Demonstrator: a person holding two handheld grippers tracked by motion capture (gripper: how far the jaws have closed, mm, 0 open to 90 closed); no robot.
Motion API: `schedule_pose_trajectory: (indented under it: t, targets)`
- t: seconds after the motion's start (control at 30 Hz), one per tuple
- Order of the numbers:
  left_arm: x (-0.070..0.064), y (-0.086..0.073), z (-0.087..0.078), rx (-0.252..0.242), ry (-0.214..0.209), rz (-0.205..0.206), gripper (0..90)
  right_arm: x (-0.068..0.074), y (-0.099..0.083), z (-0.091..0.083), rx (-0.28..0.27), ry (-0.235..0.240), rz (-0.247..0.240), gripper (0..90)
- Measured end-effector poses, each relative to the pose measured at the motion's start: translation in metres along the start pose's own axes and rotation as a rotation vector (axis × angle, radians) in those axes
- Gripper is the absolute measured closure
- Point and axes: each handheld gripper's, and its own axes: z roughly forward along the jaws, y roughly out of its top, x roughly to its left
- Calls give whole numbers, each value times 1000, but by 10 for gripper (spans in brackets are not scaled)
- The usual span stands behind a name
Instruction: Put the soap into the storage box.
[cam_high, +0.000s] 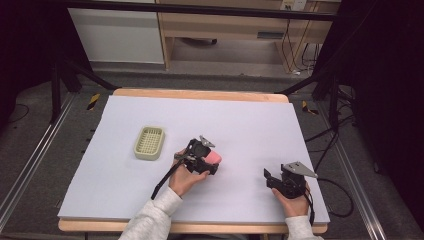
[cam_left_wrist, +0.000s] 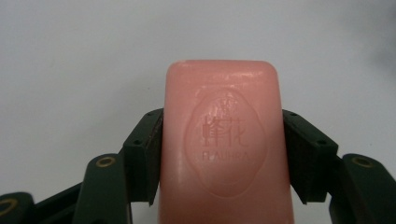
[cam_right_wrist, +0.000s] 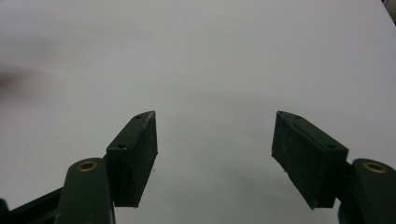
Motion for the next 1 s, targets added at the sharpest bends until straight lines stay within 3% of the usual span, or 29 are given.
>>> schedule_pose_trajectory:
  t: [0.47,1.0]
  targets:
    - [31,-10,-40,-71,28,-59,373,-1,0,0,-3,-8,1,312]
    - [66,-30,-77,-107,88,-107,373,0,0,0,-5,-7,0,327]
